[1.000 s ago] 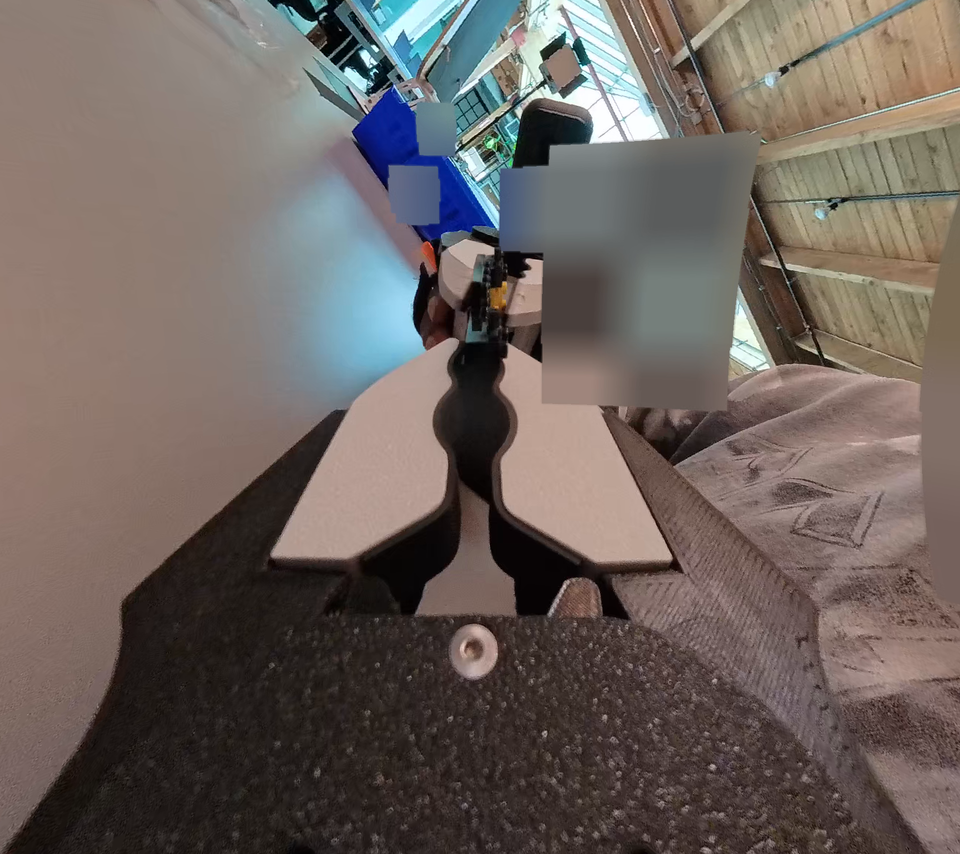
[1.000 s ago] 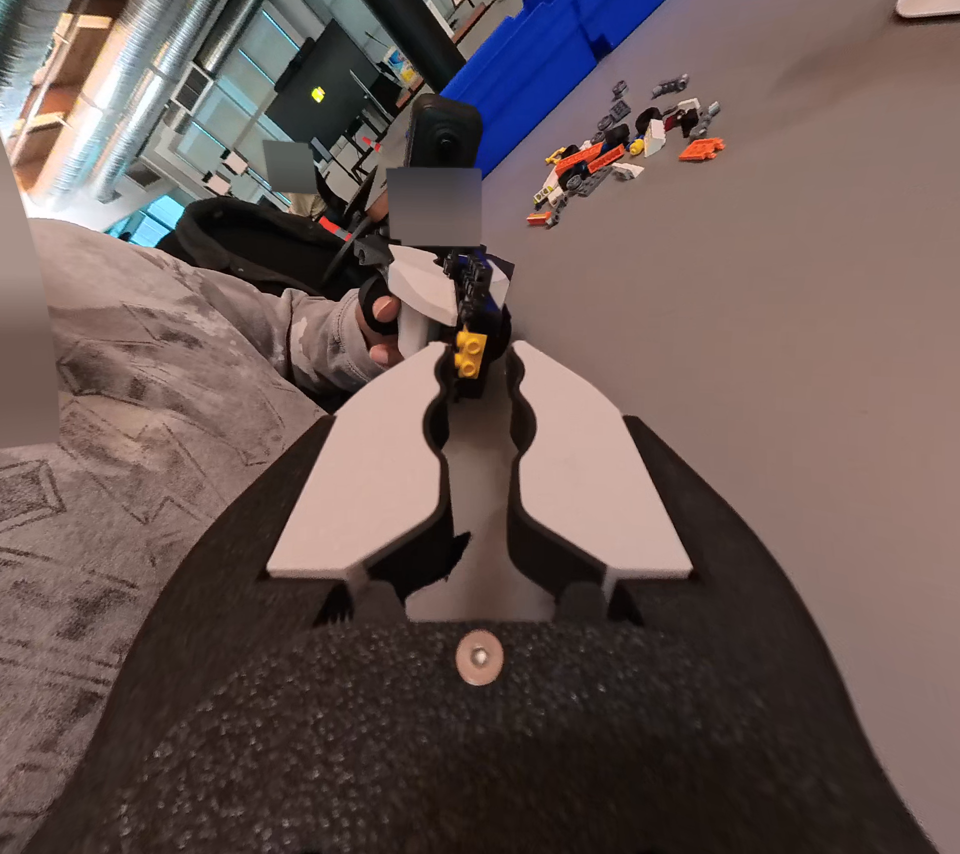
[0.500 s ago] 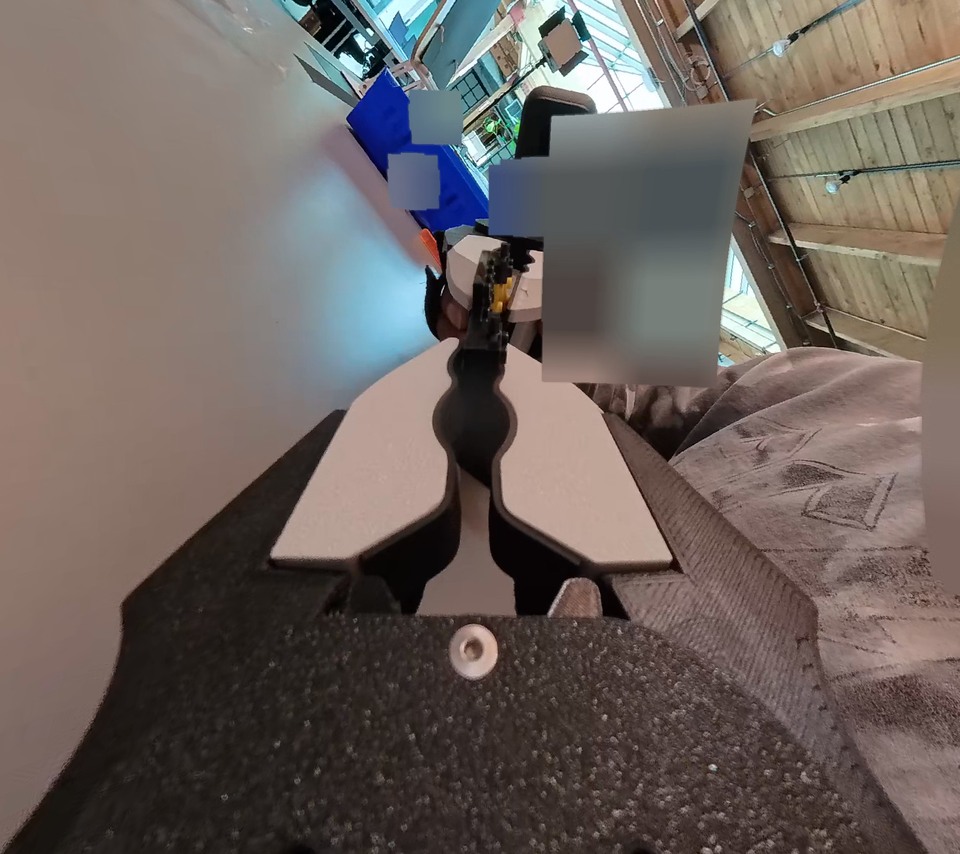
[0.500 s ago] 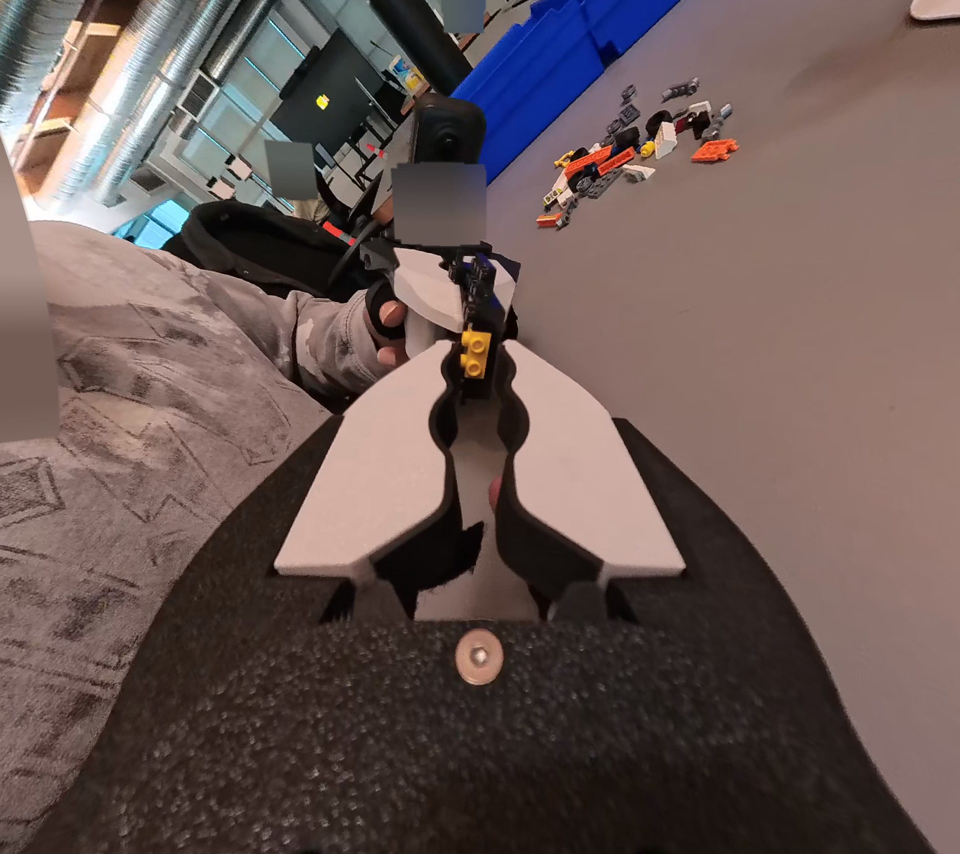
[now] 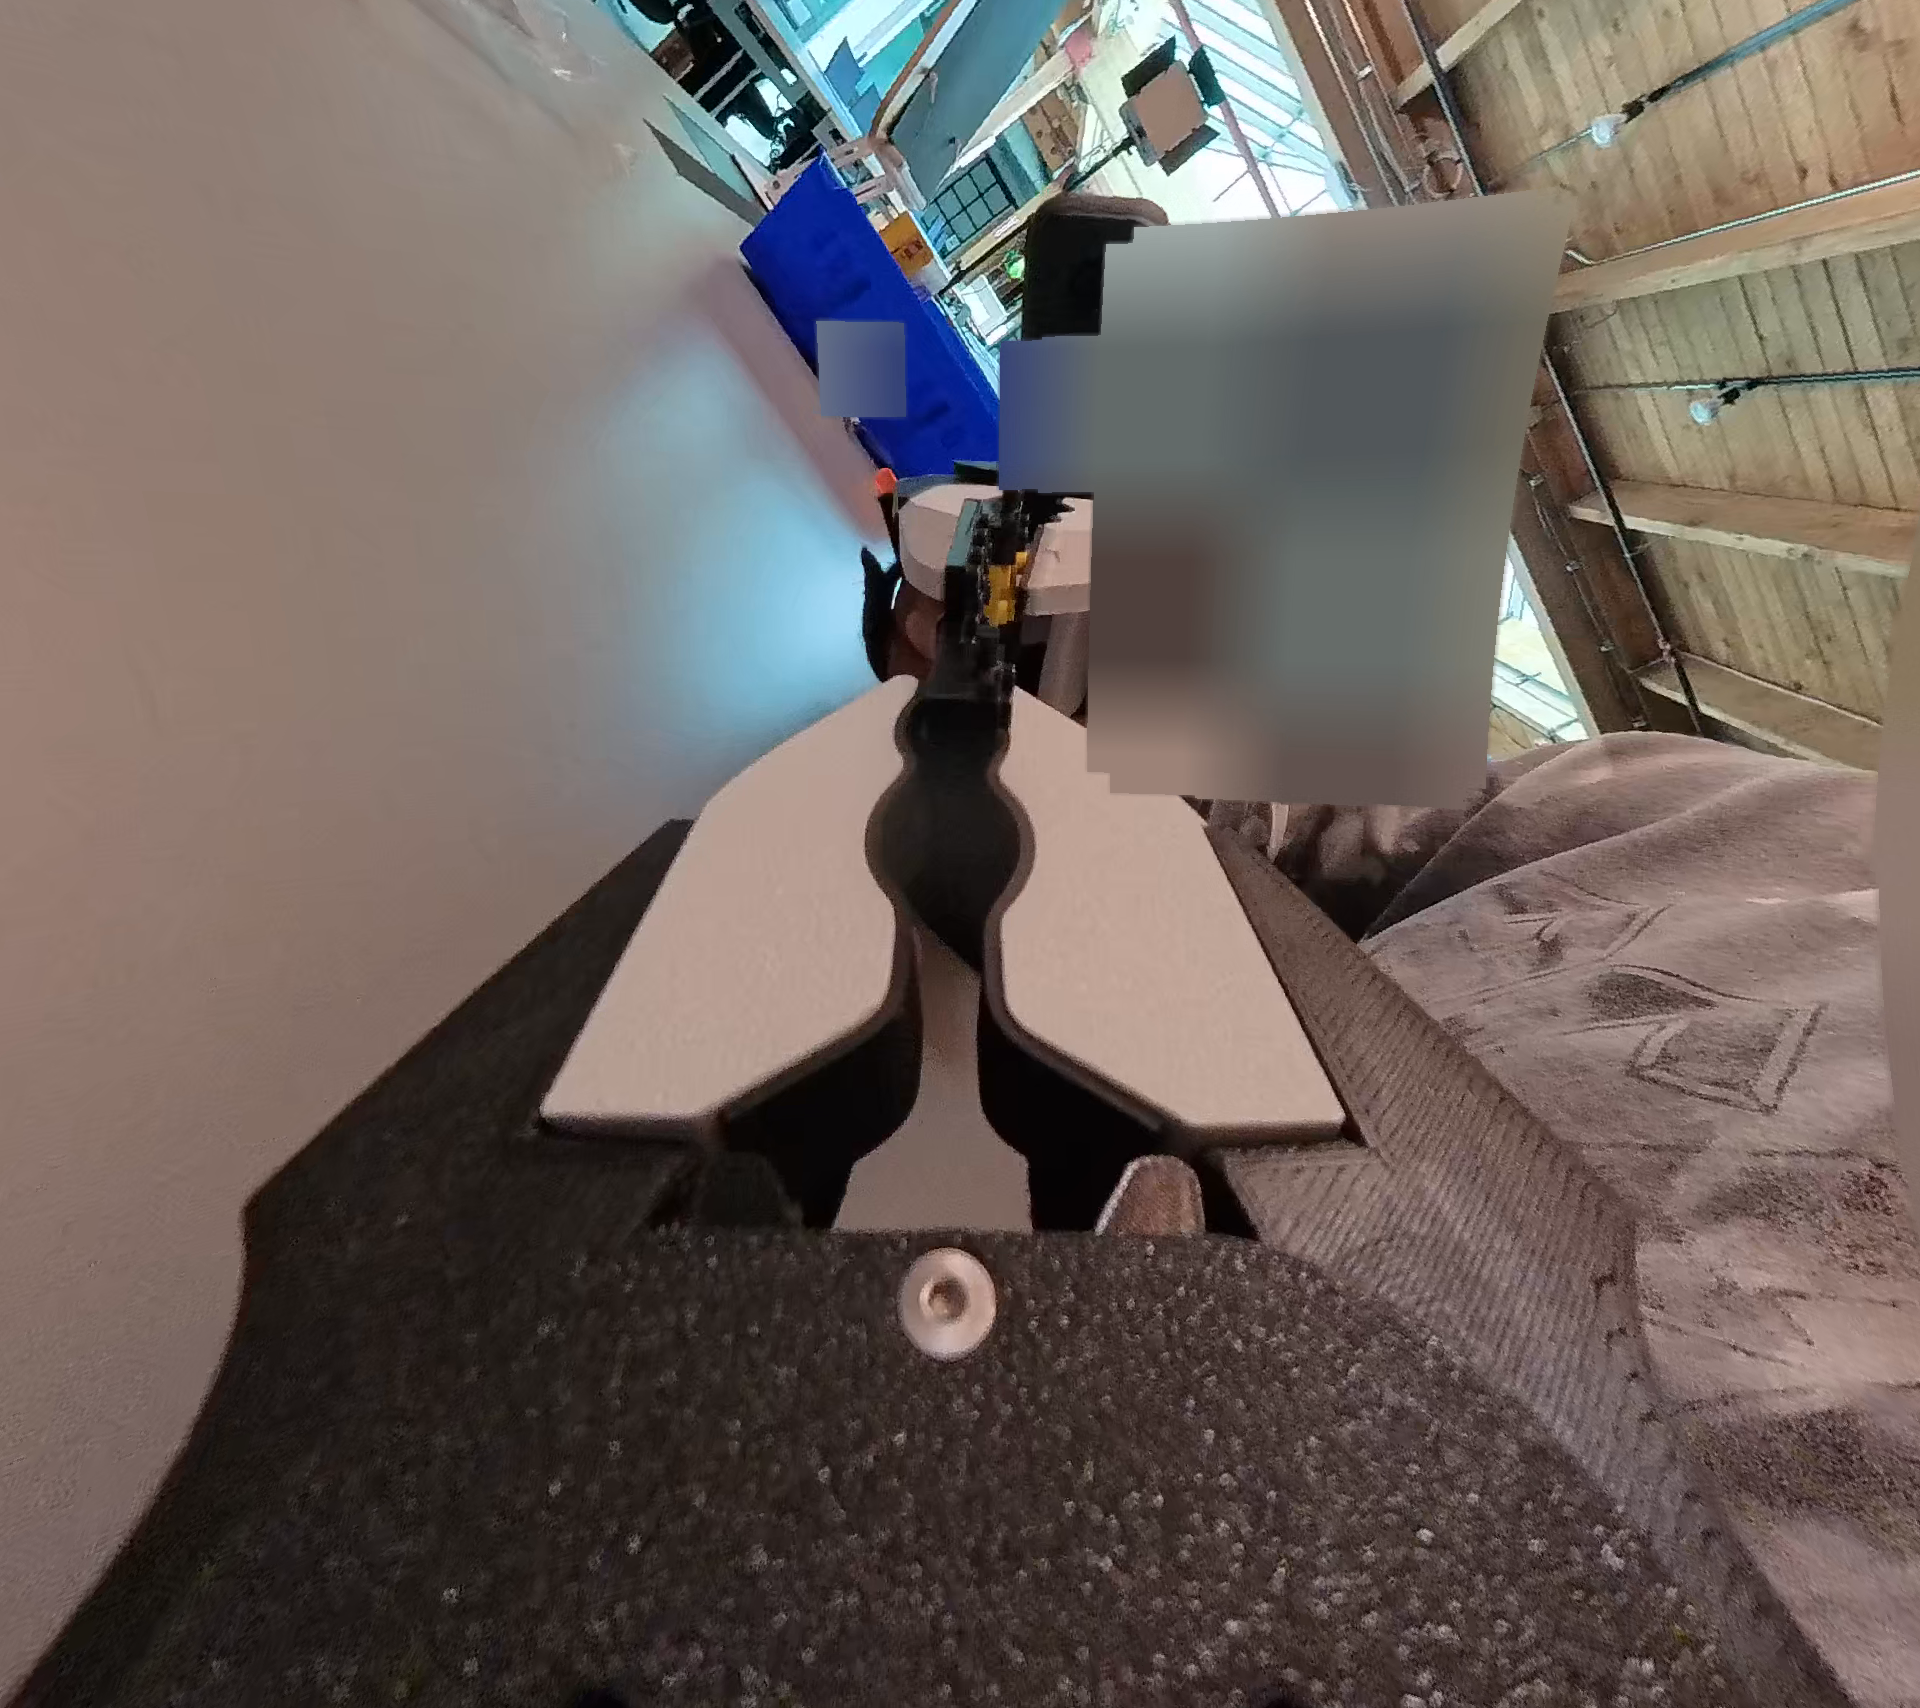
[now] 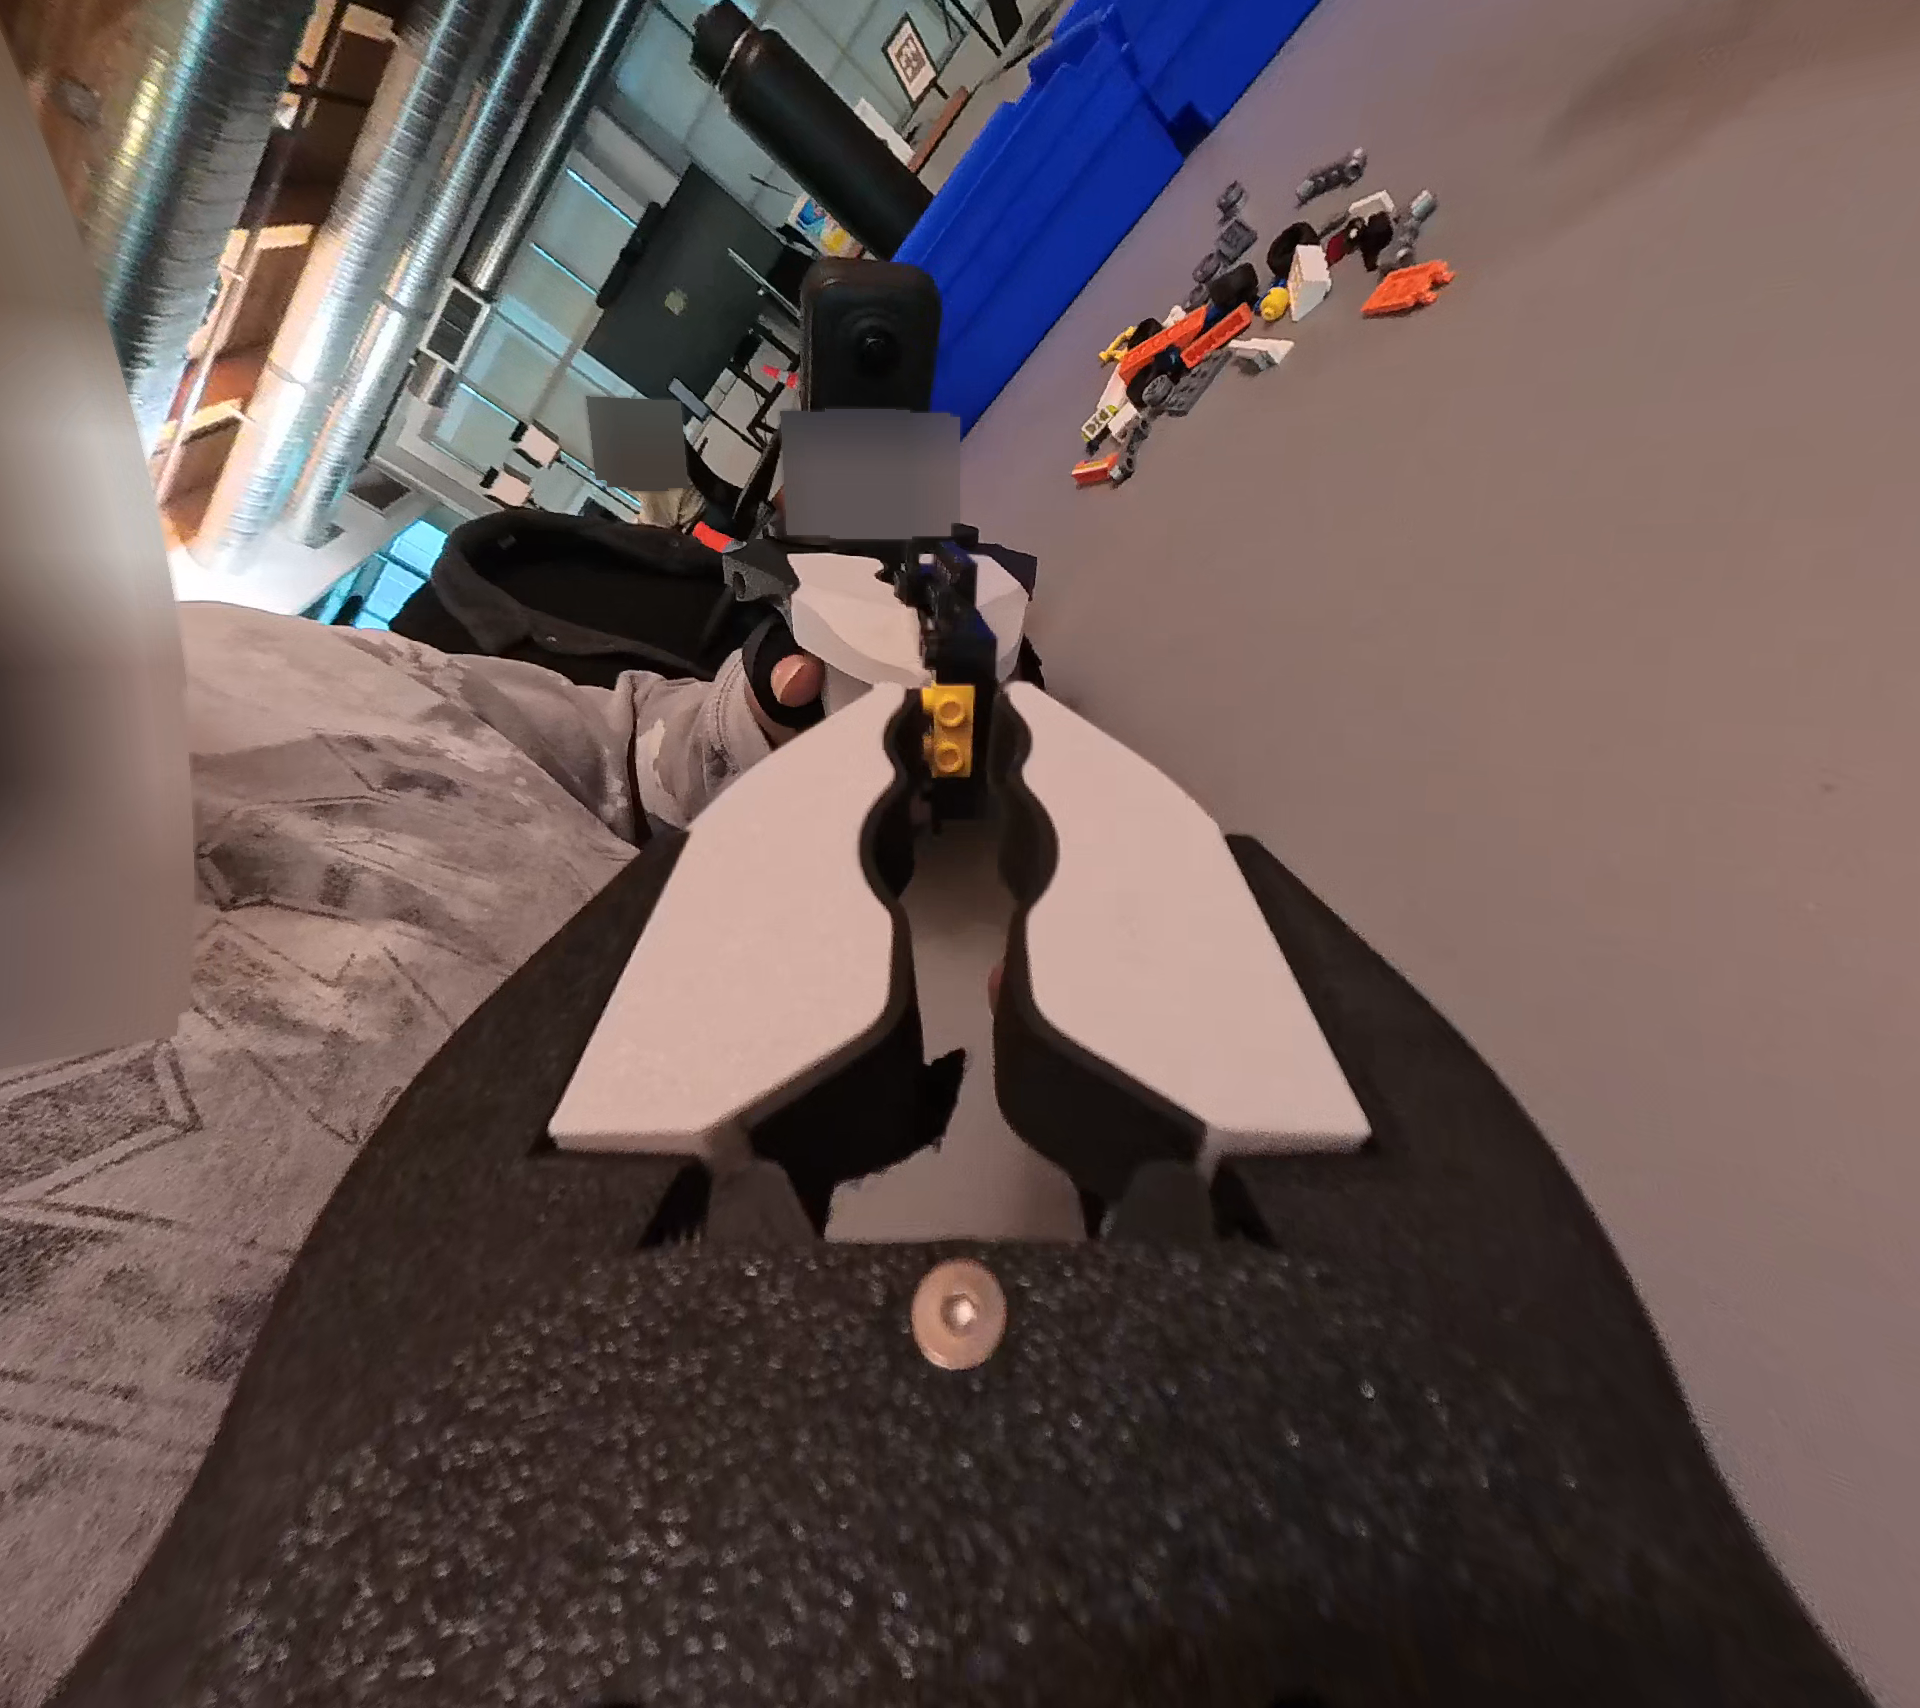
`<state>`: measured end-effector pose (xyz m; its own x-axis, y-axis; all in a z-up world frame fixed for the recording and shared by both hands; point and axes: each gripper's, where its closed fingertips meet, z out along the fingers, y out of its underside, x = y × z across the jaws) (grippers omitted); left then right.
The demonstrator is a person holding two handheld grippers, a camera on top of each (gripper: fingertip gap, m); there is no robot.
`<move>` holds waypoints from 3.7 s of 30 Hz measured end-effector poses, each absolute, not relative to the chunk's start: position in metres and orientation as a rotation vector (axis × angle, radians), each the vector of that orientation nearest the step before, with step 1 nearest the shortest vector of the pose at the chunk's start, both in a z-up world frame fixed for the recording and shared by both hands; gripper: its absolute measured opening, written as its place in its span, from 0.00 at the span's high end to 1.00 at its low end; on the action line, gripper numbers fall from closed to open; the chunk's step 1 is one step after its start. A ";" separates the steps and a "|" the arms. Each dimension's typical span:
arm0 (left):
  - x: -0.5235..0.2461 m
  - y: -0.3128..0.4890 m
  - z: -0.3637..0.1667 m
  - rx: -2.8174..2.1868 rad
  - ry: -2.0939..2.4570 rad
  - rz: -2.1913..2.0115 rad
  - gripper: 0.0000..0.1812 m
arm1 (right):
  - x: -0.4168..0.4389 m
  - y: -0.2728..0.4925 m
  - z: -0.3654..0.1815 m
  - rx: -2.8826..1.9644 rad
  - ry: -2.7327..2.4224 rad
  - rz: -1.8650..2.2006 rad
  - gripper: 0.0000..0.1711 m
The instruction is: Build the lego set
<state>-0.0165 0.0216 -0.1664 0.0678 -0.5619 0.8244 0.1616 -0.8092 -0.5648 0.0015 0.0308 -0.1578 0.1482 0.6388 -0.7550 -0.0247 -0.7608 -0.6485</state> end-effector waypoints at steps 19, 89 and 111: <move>0.001 0.027 -0.192 -2.104 0.309 -1.958 0.97 | 0.032 0.037 -0.197 -1.564 -1.637 0.361 0.72; -0.035 0.146 -0.253 -1.929 1.224 -0.275 0.90 | 0.043 0.115 -0.258 -1.908 -1.528 0.503 0.82; -0.049 0.132 -0.187 -1.766 0.920 -0.347 1.00 | 0.039 0.115 -0.191 -1.852 -1.018 0.589 0.90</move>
